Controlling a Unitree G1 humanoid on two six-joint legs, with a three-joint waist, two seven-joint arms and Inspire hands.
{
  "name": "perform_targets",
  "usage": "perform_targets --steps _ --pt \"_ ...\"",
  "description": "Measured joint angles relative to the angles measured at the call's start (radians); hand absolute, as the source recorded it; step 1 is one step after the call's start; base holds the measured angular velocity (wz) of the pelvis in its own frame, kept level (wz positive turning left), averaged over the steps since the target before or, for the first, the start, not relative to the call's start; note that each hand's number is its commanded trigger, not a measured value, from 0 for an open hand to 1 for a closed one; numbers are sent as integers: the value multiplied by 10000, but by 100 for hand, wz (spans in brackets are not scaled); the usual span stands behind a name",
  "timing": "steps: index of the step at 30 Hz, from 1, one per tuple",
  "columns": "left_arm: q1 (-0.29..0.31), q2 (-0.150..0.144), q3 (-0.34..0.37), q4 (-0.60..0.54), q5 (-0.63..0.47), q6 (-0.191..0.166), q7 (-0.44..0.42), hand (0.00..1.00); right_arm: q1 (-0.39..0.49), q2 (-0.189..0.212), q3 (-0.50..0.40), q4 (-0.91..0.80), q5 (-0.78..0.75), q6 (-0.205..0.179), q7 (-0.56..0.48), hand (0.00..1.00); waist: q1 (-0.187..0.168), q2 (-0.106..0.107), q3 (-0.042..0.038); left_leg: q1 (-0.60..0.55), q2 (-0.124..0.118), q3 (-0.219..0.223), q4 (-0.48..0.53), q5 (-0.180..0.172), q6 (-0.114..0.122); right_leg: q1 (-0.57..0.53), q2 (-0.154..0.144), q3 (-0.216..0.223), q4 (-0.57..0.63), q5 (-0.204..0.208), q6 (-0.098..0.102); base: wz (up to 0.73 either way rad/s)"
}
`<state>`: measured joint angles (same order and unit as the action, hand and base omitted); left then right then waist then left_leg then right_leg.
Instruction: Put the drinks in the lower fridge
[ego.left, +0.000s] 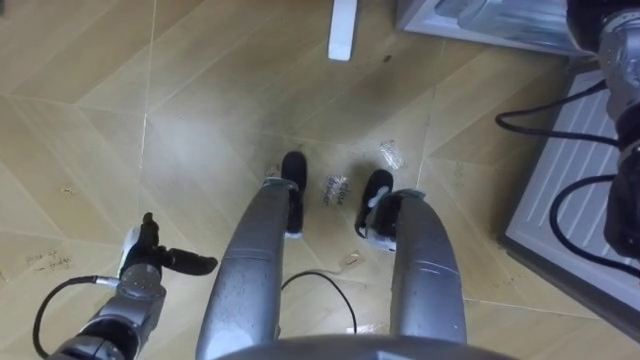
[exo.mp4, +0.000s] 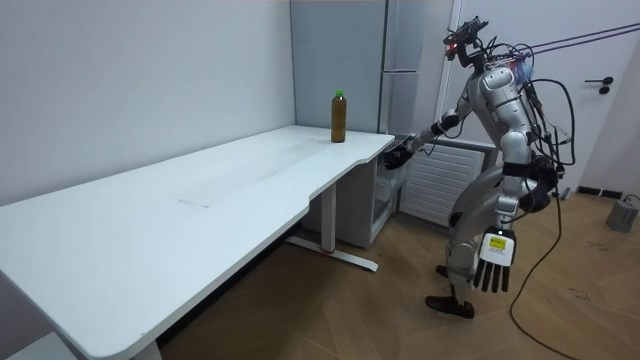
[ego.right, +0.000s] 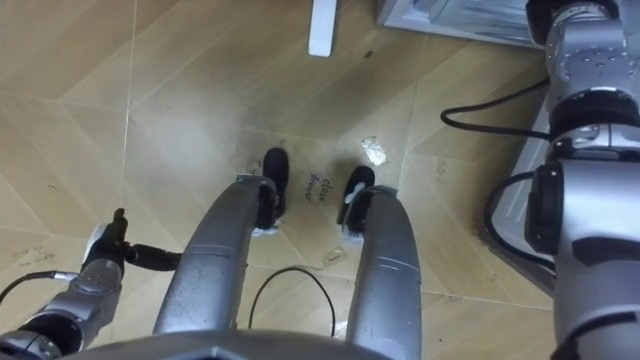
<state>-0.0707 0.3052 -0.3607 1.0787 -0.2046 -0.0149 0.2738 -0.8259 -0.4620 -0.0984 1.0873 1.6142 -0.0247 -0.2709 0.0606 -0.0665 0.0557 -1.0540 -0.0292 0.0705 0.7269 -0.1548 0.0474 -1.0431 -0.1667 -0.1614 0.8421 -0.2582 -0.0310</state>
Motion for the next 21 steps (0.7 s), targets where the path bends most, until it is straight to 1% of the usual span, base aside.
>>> perform_targets --steps 8,12,17,18,21 --pt "58 1 -29 5 -5 -25 -10 0 7 -2 0 81 17 -22 -15 0 -4 1 0 18 8 59 52 -17 16 -22 4 68 79 -13 18 -2" --pt "120 2 -59 5 -6 -41 -22 0 18 -3 0 122 155 -187 -30 0 -25 2 0 45 25 102 54 -19 19 -29 29 128 84 4 33 -4" --pt "280 2 -93 5 -12 -56 -28 0 24 -3 0 208 273 -209 -78 0 -2 2 -1 47 55 112 85 -21 18 -32 99 199 81 18 59 0" --pt "299 10 -171 9 -12 -51 -30 0 24 -3 6 247 269 -270 -75 0 2 2 -1 47 65 115 97 -26 14 -31 109 199 84 19 58 0" --pt "334 10 -211 9 -12 -48 -107 0 31 -30 14 305 273 -379 37 0 19 4 -1 47 141 146 146 -57 3 -25 147 196 84 18 60 -5"
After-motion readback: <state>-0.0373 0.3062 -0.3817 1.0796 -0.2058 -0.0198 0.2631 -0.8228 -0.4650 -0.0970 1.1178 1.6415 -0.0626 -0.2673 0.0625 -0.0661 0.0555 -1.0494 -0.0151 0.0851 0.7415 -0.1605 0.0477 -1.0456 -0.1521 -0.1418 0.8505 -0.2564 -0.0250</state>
